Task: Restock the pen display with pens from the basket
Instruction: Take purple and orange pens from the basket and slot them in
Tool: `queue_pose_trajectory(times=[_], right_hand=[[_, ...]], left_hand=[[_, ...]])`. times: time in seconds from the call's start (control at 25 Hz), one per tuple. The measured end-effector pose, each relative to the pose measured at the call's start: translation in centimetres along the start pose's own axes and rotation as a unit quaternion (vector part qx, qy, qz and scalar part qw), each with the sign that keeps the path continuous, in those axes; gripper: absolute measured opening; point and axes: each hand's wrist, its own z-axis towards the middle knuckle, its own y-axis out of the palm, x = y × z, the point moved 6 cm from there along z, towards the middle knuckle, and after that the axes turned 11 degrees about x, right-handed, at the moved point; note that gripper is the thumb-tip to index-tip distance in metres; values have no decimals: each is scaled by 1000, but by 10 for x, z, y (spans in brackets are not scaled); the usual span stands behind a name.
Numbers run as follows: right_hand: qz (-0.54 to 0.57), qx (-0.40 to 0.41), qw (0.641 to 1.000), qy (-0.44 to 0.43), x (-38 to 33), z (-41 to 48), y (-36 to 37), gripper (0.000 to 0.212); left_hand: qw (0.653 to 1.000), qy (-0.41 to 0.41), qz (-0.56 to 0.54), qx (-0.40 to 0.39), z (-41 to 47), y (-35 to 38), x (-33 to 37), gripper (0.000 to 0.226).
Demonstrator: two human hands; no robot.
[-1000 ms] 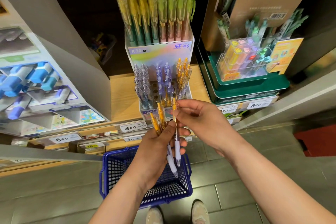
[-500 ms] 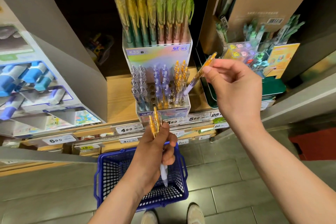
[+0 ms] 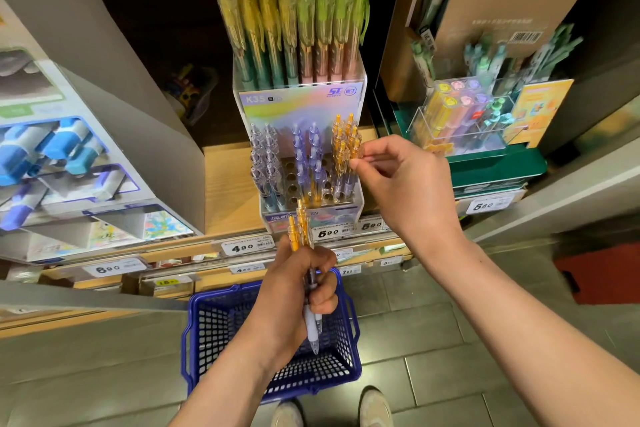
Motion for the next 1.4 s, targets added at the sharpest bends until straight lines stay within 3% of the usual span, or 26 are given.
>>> queue_pose_trajectory(times=[0.32, 0.44, 0.52, 0.64, 0.72, 0.84, 1.0, 1.2, 1.4], right_hand=[[-52, -34, 997, 48, 7, -6, 4, 16], [-48, -41, 994, 87, 7, -23, -7, 11], [7, -102, 985, 142, 6, -41, -6, 12], [58, -264, 934, 231, 4, -65, 8, 16], [97, -290, 914, 266, 3, -68, 10, 12], [176, -265, 899, 300, 0, -65, 9, 7], [204, -157, 926, 277, 0, -46, -5, 7], [161, 38, 976, 139, -10, -7, -39, 14], [70, 45, 995, 56, -12, -10, -23, 18]], left_hand=[[992, 71, 102, 11, -4, 8, -1, 11], [991, 76, 113, -15, -6, 8, -3, 19], [987, 87, 133, -36, -5, 10, -3, 26], [980, 97, 161, -57, -4, 13, -5, 28], [978, 100, 174, -55, -4, 14, -6, 34], [968, 124, 215, -44, -4, 13, -3, 44], [980, 66, 183, -40, -2, 10, -7, 37], [990, -14, 142, -21, -4, 5, -15, 42], [996, -64, 54, -5, -3, 2, -14, 20]])
